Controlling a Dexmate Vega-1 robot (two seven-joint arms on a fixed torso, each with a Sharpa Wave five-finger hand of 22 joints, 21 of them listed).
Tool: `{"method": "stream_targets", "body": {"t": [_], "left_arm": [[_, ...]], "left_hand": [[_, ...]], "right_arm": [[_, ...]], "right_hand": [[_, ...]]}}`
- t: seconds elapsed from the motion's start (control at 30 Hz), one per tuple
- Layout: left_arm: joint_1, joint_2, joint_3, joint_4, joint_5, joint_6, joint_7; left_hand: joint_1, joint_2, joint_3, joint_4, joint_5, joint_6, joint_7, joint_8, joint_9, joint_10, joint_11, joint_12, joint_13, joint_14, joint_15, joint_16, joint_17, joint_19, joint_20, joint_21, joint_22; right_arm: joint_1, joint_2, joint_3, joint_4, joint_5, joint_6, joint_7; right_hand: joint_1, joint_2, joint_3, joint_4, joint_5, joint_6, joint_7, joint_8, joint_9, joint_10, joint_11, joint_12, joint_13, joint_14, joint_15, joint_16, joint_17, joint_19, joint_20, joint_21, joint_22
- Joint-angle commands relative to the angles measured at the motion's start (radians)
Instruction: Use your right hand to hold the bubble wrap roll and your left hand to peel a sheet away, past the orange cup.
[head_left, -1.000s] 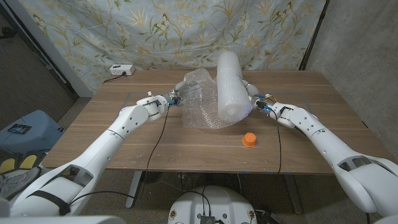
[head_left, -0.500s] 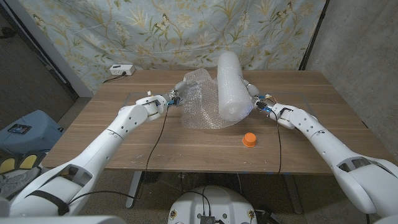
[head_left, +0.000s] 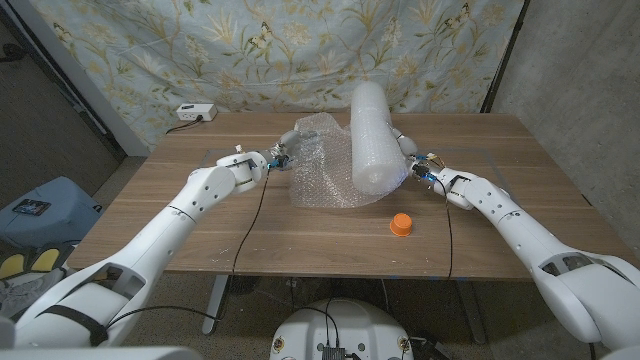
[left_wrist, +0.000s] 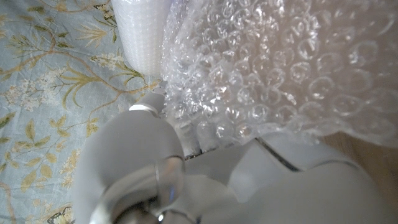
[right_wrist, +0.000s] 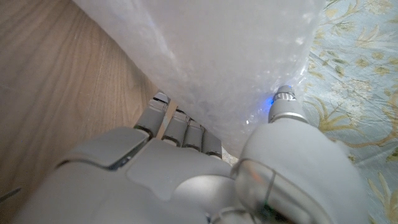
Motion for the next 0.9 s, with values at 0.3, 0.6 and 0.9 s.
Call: {"method": "stream_targets", "body": {"t": [0.3,0.6,0.9], "left_arm": [[0.036,0.056,-0.031,-0.096,-0.021,0.049,0.083],[0.041,0.068,-0.032,-0.112,-0.030,0.055,0.089],[0.041,0.073,-0.032,-0.116,-0.039,0.059,0.091]], "left_hand": [[0.012,0.000,-0.006,0.003,-0.003,0.029,0.018,-0.006,0.006,0.044,-0.050,-0.001,0.005,0.007,0.000,-0.005,0.005,-0.005,-0.004,0.006,0.003],[0.013,0.000,-0.006,0.003,-0.003,0.030,0.017,-0.007,0.007,0.045,-0.051,-0.002,0.006,0.009,0.002,-0.006,0.005,-0.005,-0.004,0.007,0.003],[0.014,0.000,-0.007,0.003,-0.003,0.030,0.017,-0.009,0.007,0.047,-0.049,-0.002,0.007,0.009,0.002,-0.006,0.006,-0.006,-0.005,0.009,0.003]], "right_arm": [[0.008,0.020,0.020,0.060,0.006,0.029,0.060],[0.011,0.019,0.025,0.071,0.001,0.031,0.073],[0.008,0.012,0.027,0.076,-0.003,0.023,0.073]], "right_hand": [[-0.008,0.005,-0.002,-0.004,0.008,-0.009,-0.004,0.006,0.001,-0.006,-0.001,-0.003,0.004,-0.013,0.003,-0.008,0.001,-0.010,-0.001,-0.001,0.005],[-0.019,0.004,-0.008,-0.003,0.009,-0.025,-0.004,0.003,-0.001,-0.022,0.002,-0.013,0.006,-0.023,0.011,-0.010,0.001,-0.016,0.001,-0.001,0.005],[-0.023,0.003,-0.012,-0.004,0.010,-0.035,-0.001,0.002,-0.002,-0.035,0.007,-0.020,0.008,-0.027,0.016,-0.010,0.002,-0.020,0.003,0.000,0.005]]}}
